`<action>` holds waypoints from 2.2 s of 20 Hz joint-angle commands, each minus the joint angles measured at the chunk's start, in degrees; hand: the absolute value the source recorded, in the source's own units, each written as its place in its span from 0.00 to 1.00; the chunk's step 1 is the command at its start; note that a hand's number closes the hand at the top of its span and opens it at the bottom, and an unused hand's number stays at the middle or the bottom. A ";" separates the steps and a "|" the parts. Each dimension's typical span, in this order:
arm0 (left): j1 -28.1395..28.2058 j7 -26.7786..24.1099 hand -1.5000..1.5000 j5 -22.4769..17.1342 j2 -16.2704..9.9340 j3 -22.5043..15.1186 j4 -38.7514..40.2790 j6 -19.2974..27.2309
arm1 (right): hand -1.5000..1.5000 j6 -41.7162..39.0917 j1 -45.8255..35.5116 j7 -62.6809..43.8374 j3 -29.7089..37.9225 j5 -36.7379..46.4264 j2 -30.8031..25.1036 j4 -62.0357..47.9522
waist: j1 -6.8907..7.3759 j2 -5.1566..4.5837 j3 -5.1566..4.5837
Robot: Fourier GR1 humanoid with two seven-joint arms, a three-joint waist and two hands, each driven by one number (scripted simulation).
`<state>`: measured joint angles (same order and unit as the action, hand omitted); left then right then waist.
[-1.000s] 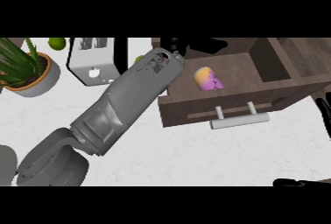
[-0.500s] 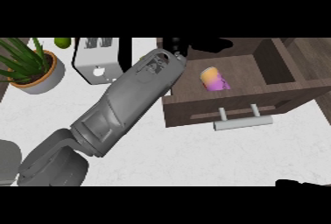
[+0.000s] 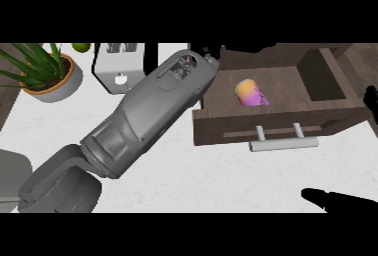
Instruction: Pick up the can, place it into the drawer and close the drawer
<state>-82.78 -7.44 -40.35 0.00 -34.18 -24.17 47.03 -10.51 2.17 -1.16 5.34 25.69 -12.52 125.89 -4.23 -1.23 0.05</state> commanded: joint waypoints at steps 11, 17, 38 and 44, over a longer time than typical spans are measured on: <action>-1.90 5.54 0.00 1.47 -0.85 0.71 -1.43 0.20 | 0.00 8.32 -8.45 -0.95 -12.52 31.63 -1.42 -20.40 | 4.62 1.12 -0.04; -0.23 11.45 0.00 4.03 -6.48 -0.14 -10.02 1.32 | 0.00 19.46 -10.25 3.68 -9.63 32.62 2.37 -32.46 | 5.74 1.65 -0.01; 13.99 23.00 0.00 8.42 -23.91 -2.19 -33.83 -2.68 | 0.00 42.45 -32.32 7.95 -1.23 42.82 3.75 -75.93 | 8.33 0.91 0.06; 18.95 23.82 0.00 9.40 -25.02 -2.22 -38.67 -1.81 | 0.00 47.23 -43.00 8.38 2.62 42.26 3.66 -86.53 | 8.48 0.50 0.09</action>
<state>-65.98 14.98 -31.56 -24.03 -36.08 -60.29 45.01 34.01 -36.33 6.42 5.86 69.08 -9.81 48.14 3.76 0.55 -0.90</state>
